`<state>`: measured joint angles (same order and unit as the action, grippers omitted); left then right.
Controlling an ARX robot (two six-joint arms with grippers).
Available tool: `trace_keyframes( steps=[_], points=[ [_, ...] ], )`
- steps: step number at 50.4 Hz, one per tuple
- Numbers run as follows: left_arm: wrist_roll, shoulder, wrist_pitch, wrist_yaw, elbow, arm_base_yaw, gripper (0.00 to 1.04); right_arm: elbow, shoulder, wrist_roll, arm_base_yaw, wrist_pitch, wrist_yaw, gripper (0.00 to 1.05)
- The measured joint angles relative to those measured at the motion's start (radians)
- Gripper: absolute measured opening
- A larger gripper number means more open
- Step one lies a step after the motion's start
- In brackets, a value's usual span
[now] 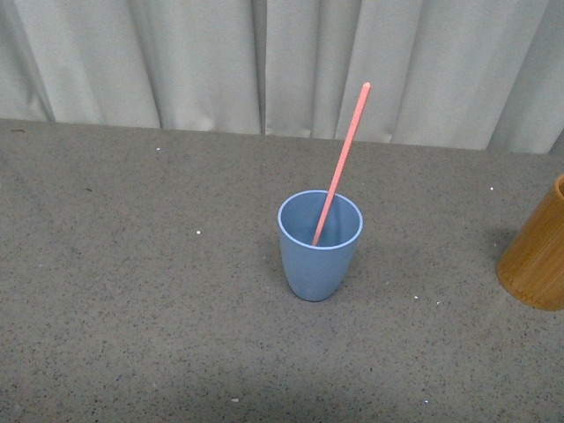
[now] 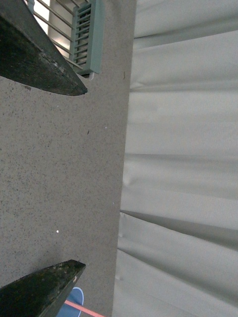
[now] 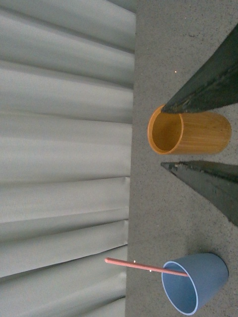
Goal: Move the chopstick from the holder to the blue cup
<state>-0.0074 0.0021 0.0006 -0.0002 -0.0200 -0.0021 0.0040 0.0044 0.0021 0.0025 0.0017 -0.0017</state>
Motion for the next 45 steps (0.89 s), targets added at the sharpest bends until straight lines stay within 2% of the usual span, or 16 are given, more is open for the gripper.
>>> trace_keyframes(
  steps=[7,10,18,45],
  points=[
    [0.000,0.000,0.000,0.000,0.000,0.000,0.98,0.000,0.000,0.000,0.000,0.000,0.000,0.56],
    [0.000,0.000,0.000,0.000,0.000,0.000,0.98,0.000,0.000,0.000,0.000,0.000,0.000,0.71],
    [0.000,0.000,0.000,0.000,0.000,0.000,0.98,0.000,0.000,0.000,0.000,0.000,0.000,0.96],
    [0.000,0.000,0.000,0.000,0.000,0.000,0.98,0.000,0.000,0.000,0.000,0.000,0.000,0.95]
  ],
)
